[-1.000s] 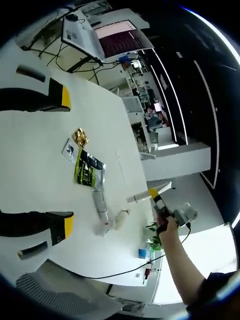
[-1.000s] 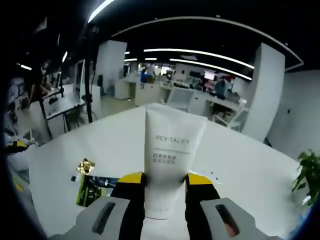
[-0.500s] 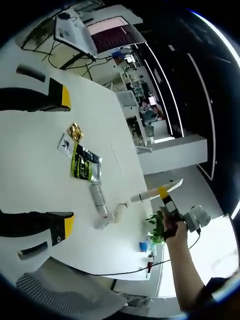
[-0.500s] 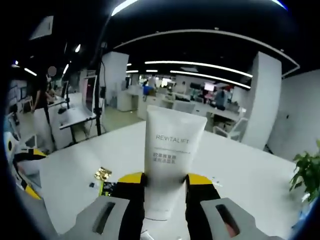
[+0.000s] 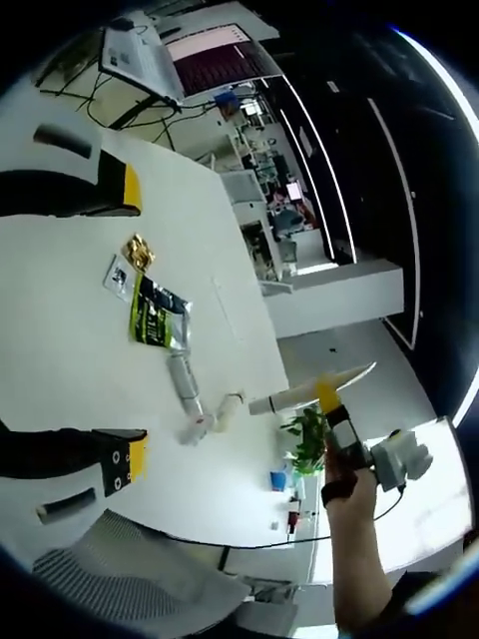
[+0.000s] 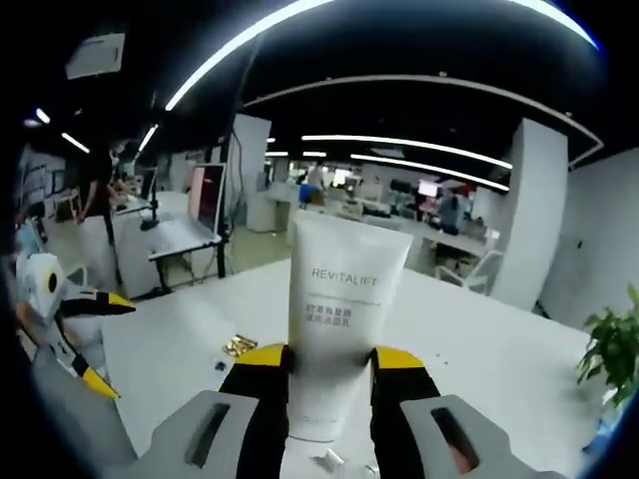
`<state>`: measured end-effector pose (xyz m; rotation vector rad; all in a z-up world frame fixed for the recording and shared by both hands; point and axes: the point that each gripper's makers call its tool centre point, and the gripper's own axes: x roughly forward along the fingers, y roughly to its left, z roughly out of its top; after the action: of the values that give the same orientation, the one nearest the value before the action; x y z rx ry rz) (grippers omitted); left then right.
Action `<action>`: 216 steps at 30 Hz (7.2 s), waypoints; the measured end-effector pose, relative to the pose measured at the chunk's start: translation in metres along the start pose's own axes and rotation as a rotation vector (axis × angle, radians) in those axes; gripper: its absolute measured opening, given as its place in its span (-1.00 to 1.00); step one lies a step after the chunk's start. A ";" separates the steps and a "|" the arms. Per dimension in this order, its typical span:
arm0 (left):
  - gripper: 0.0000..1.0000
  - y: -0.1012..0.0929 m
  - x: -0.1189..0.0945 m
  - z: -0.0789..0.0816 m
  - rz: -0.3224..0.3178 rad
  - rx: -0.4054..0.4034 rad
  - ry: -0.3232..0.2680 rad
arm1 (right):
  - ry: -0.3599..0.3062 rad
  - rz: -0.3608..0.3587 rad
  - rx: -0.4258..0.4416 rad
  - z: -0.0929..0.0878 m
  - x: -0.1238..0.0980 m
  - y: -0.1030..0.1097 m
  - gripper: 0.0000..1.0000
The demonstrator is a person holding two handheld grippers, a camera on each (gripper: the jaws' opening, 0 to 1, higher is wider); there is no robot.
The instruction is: Arrange the skincare products in the storage area until every visible bottle or jar stands upright without overlapping.
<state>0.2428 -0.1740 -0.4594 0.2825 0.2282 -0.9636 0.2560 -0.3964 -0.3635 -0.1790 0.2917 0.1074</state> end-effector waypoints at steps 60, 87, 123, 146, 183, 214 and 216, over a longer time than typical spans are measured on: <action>-0.25 -0.097 0.035 0.177 -0.256 -0.186 -0.221 | -0.115 0.199 -0.106 0.001 -0.031 0.105 -0.53; -0.90 -0.090 0.044 0.157 -0.284 -0.100 -0.084 | -0.130 0.304 -0.050 -0.011 -0.042 0.113 -0.48; -0.92 -0.149 0.004 0.193 -0.865 -0.014 -0.194 | -0.215 0.811 0.069 0.010 -0.091 0.125 -0.55; -0.76 -0.149 0.020 0.168 -0.833 -0.111 -0.167 | -0.186 0.866 0.048 -0.021 -0.085 0.123 -0.84; 0.86 -0.065 0.035 0.065 -0.282 -0.256 -0.006 | -0.154 0.834 0.130 -0.077 -0.031 0.098 -0.90; 0.94 -0.028 -0.004 0.002 -0.027 -0.293 -0.014 | -0.154 0.841 0.007 -0.119 0.016 0.090 -0.88; 0.94 -0.028 -0.003 0.001 -0.030 -0.295 -0.011 | -0.160 0.836 0.004 -0.120 0.020 0.090 -0.88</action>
<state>0.2173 -0.1872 -0.4609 0.0034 0.3607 -0.9465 0.2303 -0.3292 -0.4967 -0.0341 0.1910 0.9446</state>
